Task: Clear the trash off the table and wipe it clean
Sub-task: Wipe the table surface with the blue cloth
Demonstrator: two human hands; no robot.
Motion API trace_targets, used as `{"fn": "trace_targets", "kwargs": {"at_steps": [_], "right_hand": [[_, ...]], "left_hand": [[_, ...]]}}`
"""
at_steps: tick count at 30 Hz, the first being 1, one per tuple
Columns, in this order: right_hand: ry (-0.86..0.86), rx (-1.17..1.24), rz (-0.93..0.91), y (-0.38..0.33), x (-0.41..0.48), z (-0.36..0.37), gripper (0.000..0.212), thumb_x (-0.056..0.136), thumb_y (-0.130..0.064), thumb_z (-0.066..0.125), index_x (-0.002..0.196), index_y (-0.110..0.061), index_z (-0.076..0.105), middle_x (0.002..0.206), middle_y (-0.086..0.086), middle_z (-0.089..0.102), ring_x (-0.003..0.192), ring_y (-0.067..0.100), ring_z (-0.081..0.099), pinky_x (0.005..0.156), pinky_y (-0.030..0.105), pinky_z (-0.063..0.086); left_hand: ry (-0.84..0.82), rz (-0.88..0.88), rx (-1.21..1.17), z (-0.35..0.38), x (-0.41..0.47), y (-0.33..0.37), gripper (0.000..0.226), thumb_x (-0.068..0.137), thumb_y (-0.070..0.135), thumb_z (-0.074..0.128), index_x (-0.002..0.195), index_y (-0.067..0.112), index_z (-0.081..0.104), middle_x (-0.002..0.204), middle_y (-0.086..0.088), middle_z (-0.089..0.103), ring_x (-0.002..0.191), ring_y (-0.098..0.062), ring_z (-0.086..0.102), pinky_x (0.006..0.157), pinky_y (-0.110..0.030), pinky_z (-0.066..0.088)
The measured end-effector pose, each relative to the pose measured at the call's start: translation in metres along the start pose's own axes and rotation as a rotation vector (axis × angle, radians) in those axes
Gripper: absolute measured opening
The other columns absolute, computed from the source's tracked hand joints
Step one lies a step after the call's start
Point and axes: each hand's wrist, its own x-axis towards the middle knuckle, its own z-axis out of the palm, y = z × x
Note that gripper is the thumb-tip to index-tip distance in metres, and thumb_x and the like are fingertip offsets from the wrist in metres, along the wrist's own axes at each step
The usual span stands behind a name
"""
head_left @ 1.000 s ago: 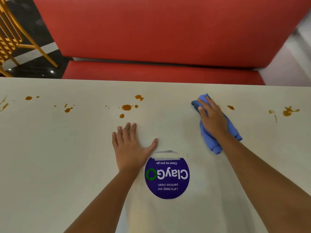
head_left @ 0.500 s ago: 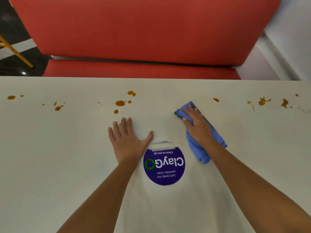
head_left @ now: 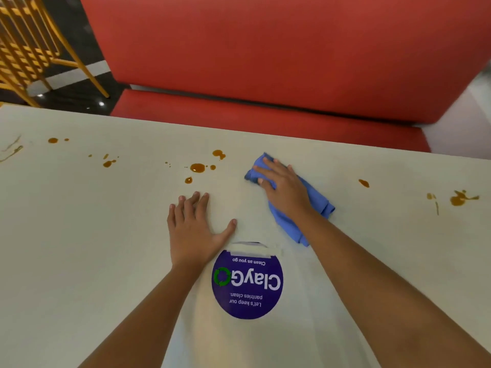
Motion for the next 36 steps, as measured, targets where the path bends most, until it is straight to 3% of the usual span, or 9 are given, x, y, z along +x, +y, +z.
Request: {"fn": "trace_targets", "kwargs": {"at_steps": [8, 14, 20, 23, 26, 29, 32, 34, 36], "right_hand": [[0.049, 0.006, 0.173, 0.074, -0.029, -0.054, 0.039, 0.100, -0.021, 0.038, 0.138, -0.020, 0.042, 0.153, 0.002, 0.024, 0.143, 0.019, 0.015, 0.115, 0.032, 0.002], [0.176, -0.167, 0.396, 0.050, -0.073, -0.038, 0.045, 0.100, -0.024, 0.031, 0.145, -0.019, 0.028, 0.156, 0.011, 0.011, 0.144, 0.026, 0.007, 0.118, 0.038, 0.004], [0.114, -0.157, 0.248, 0.038, -0.068, -0.026, 0.044, 0.101, -0.021, 0.029, 0.145, -0.017, 0.026, 0.155, 0.011, 0.013, 0.144, 0.027, 0.006, 0.117, 0.035, 0.001], [0.040, -0.166, 0.147, 0.049, -0.049, -0.032, 0.044, 0.102, -0.023, 0.027, 0.146, -0.018, 0.026, 0.156, 0.007, 0.013, 0.145, 0.023, 0.006, 0.116, 0.031, 0.000], [0.002, -0.169, 0.126, 0.063, -0.030, -0.046, 0.043, 0.102, -0.024, 0.027, 0.145, -0.018, 0.027, 0.156, 0.005, 0.014, 0.144, 0.021, 0.009, 0.116, 0.031, 0.002], [0.044, -0.137, 0.175, 0.081, -0.019, -0.061, 0.043, 0.101, -0.023, 0.030, 0.143, -0.017, 0.030, 0.155, 0.004, 0.017, 0.143, 0.021, 0.013, 0.115, 0.033, 0.005], [0.116, -0.104, 0.253, 0.109, -0.022, -0.077, 0.042, 0.101, -0.022, 0.032, 0.142, -0.015, 0.033, 0.154, 0.004, 0.020, 0.142, 0.020, 0.016, 0.114, 0.031, 0.005], [0.155, -0.080, 0.300, 0.128, -0.030, -0.089, 0.042, 0.100, -0.021, 0.033, 0.142, -0.016, 0.034, 0.154, 0.004, 0.021, 0.142, 0.019, 0.016, 0.115, 0.031, 0.004], [0.181, -0.054, 0.330, 0.141, -0.040, -0.098, 0.042, 0.100, -0.021, 0.033, 0.142, -0.017, 0.034, 0.154, 0.003, 0.021, 0.143, 0.018, 0.015, 0.115, 0.031, 0.003]], "left_hand": [[0.020, -0.020, 0.023, -0.002, 0.000, 0.000, 0.091, 0.071, 0.078, 0.025, 0.138, 0.019, 0.038, 0.144, -0.007, 0.035, 0.132, -0.033, 0.029, 0.110, -0.049, 0.024], [0.068, -0.015, 0.002, 0.001, 0.000, 0.001, 0.088, 0.071, 0.077, 0.029, 0.135, 0.018, 0.041, 0.138, -0.007, 0.038, 0.124, -0.034, 0.035, 0.106, -0.050, 0.028], [0.066, -0.008, 0.003, -0.001, -0.002, 0.006, 0.089, 0.071, 0.075, 0.028, 0.135, 0.013, 0.041, 0.139, -0.009, 0.039, 0.126, -0.033, 0.033, 0.107, -0.049, 0.027], [0.131, -0.045, -0.095, -0.002, -0.005, 0.031, 0.082, 0.072, 0.065, 0.032, 0.125, 0.006, 0.052, 0.127, -0.013, 0.049, 0.116, -0.030, 0.038, 0.104, -0.041, 0.027], [0.160, 0.084, -0.096, 0.007, -0.006, 0.075, 0.059, 0.077, 0.049, 0.038, 0.110, 0.007, 0.062, 0.110, -0.011, 0.060, 0.101, -0.029, 0.049, 0.095, -0.035, 0.032], [0.133, 0.196, -0.128, 0.022, 0.003, 0.117, 0.053, 0.078, 0.043, 0.039, 0.109, 0.007, 0.062, 0.108, -0.008, 0.063, 0.101, -0.030, 0.056, 0.103, -0.039, 0.033], [0.075, 0.213, -0.103, 0.028, 0.016, 0.143, 0.065, 0.080, 0.051, 0.029, 0.127, 0.011, 0.051, 0.132, -0.005, 0.052, 0.125, -0.028, 0.042, 0.114, -0.036, 0.010], [0.031, 0.186, -0.077, 0.033, 0.023, 0.147, 0.074, 0.083, 0.058, 0.019, 0.143, 0.017, 0.031, 0.151, 0.000, 0.029, 0.142, -0.025, 0.018, 0.115, -0.035, -0.003], [-0.002, 0.175, -0.037, 0.040, 0.024, 0.145, 0.081, 0.081, 0.065, 0.005, 0.149, 0.021, 0.011, 0.157, 0.005, 0.008, 0.145, -0.020, -0.002, 0.115, -0.033, -0.009]]}}
